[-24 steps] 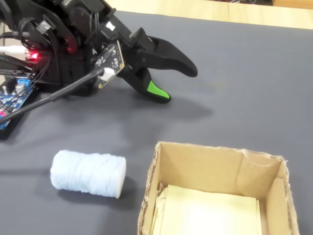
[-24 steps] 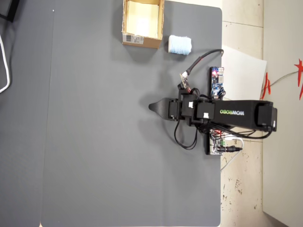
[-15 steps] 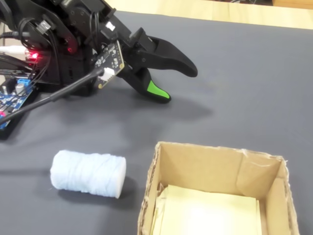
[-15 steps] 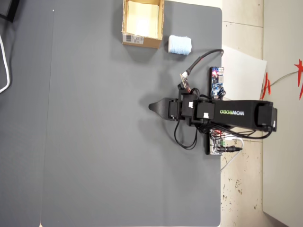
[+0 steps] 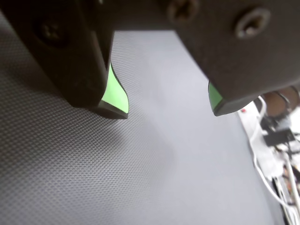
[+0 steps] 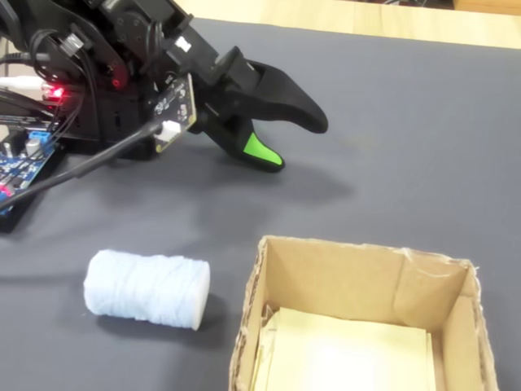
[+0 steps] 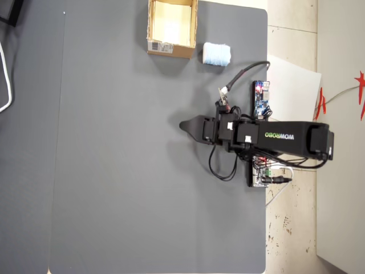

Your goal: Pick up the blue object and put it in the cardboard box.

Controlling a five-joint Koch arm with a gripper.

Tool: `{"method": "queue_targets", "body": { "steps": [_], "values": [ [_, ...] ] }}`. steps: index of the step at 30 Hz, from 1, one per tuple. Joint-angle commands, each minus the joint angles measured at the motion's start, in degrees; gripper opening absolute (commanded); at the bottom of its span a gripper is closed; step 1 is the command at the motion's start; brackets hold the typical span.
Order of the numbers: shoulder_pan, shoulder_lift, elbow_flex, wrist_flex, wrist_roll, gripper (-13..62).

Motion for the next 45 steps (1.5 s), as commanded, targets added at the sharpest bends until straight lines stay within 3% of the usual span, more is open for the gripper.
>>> {"method": "queue_targets", "body": {
  "steps": [1, 18, 39, 45],
  "values": [
    [1.3, 4.9, 2.0, -4.1, -3.3, 33.8],
    [19.2, 5.0, -2.6, -5.4, -16.3, 33.6],
    [35.1, 4.0, -31.4, 37.2, -23.5, 33.1],
    [39.6, -1.4, -40.4, 48.1, -25.2, 33.0]
  ]
}}
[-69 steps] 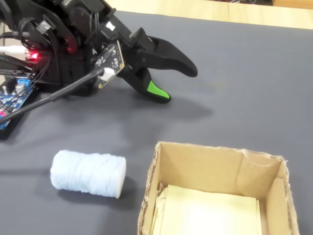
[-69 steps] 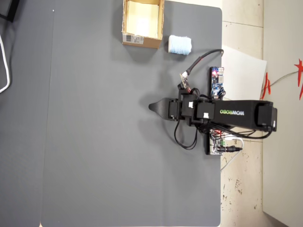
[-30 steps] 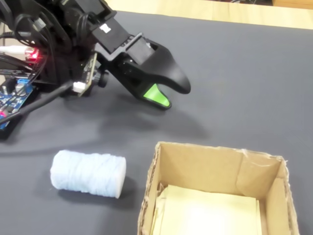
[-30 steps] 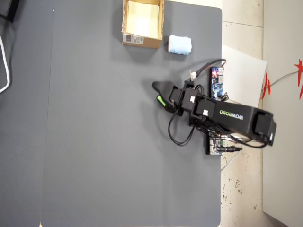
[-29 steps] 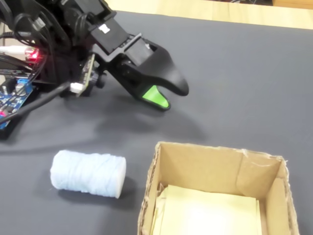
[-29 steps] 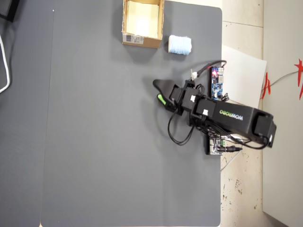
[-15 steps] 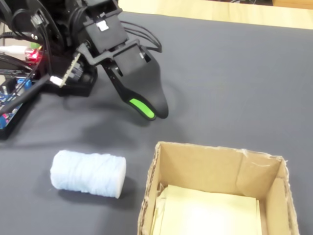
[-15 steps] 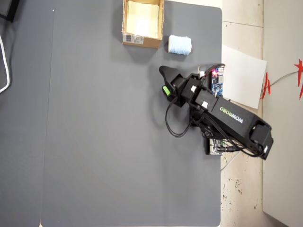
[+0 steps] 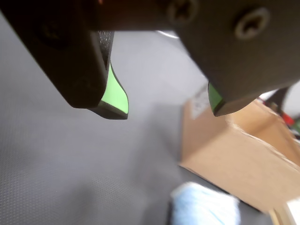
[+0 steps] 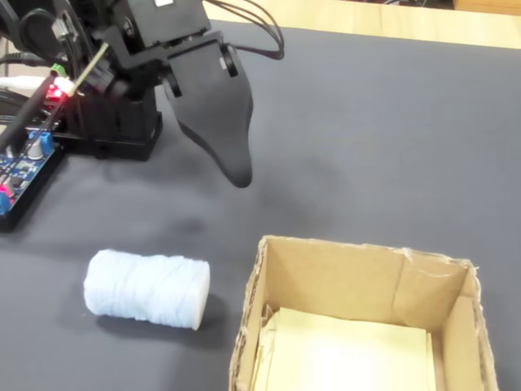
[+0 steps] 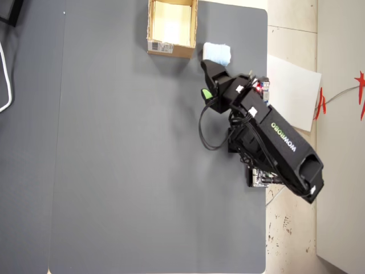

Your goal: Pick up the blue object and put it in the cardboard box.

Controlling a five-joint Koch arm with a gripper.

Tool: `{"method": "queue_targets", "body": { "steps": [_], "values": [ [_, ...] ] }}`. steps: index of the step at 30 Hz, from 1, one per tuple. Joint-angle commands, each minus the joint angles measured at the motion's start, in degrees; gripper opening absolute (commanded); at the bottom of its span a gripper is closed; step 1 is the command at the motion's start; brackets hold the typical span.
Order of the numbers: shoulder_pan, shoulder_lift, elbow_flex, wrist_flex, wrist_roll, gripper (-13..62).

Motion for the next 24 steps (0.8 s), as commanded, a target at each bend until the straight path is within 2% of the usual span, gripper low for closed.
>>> {"method": "queue_targets", "body": {
  "steps": [1, 14, 24],
  "values": [
    [1.3, -1.5, -6.3, 2.6, -2.0, 33.1],
    [12.5, -19.1, -17.6, 4.3, -1.8, 33.0],
    [19.2, -28.6, -18.3, -1.5, 5.7, 33.0]
  ]
}}
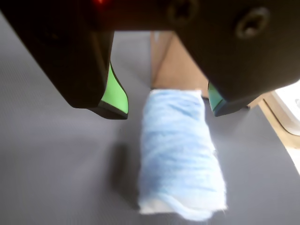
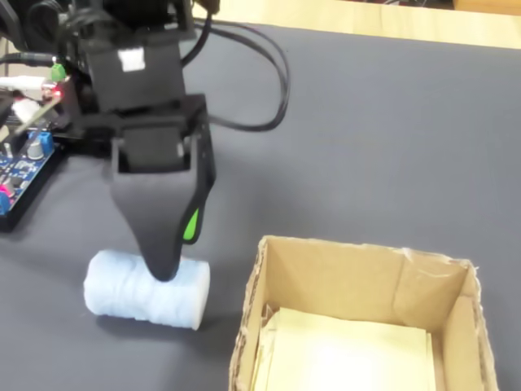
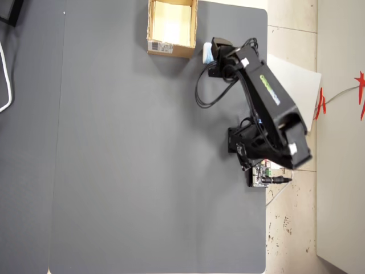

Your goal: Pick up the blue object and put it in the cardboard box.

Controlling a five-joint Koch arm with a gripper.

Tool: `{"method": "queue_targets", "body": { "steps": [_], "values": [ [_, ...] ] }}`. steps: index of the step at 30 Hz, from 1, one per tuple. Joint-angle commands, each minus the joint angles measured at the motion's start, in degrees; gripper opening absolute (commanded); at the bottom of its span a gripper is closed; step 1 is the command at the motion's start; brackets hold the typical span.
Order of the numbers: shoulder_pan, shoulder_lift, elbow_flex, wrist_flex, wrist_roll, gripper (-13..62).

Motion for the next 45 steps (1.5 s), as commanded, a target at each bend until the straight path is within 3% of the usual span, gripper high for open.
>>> {"method": "queue_targets", "body": {
  "steps": [1, 14, 23, 45],
  "values": [
    [1.7, -0.4, -2.7, -3.9, 3.9, 33.0],
    [7.6, -11.7, -0.7, -16.6, 14.9, 32.6],
    [8.9, -12.8, 1.7, -24.0, 17.8, 18.9],
    [6.5, 10.8, 17.2, -43.1, 25.8, 18.4]
  ]
}}
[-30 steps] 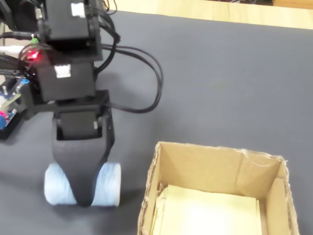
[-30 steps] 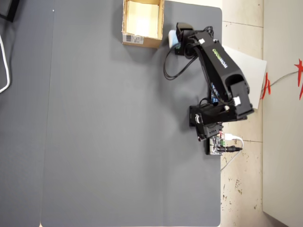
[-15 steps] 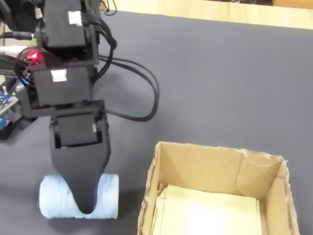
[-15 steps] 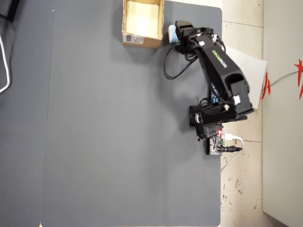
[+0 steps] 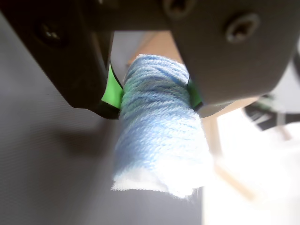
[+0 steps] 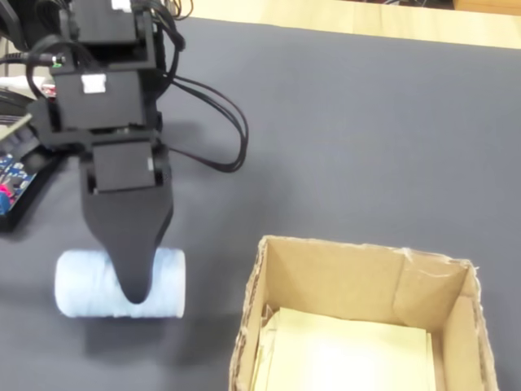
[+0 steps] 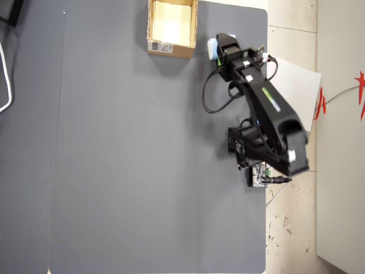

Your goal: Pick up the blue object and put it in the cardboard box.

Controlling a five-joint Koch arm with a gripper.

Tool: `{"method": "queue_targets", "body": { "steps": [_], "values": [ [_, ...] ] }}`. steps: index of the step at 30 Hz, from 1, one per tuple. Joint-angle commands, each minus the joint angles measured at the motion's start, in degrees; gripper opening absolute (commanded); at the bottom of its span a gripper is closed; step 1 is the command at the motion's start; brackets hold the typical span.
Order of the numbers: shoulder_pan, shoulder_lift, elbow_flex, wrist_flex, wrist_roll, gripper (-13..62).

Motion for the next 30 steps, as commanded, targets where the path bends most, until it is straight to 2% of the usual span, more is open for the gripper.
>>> {"method": "queue_targets", "body": {
  "steps": [1, 17, 24, 30],
  "values": [
    [-1.1, 3.1, -2.1, -6.2, 2.6, 18.4],
    [-14.9, 1.1, -20.2, -13.2, 0.6, 18.5],
    [-21.5, 1.2, -20.2, -8.2, -2.7, 19.3],
    [-24.8, 0.4, -20.1, -4.3, -3.6, 28.9]
  ]
}}
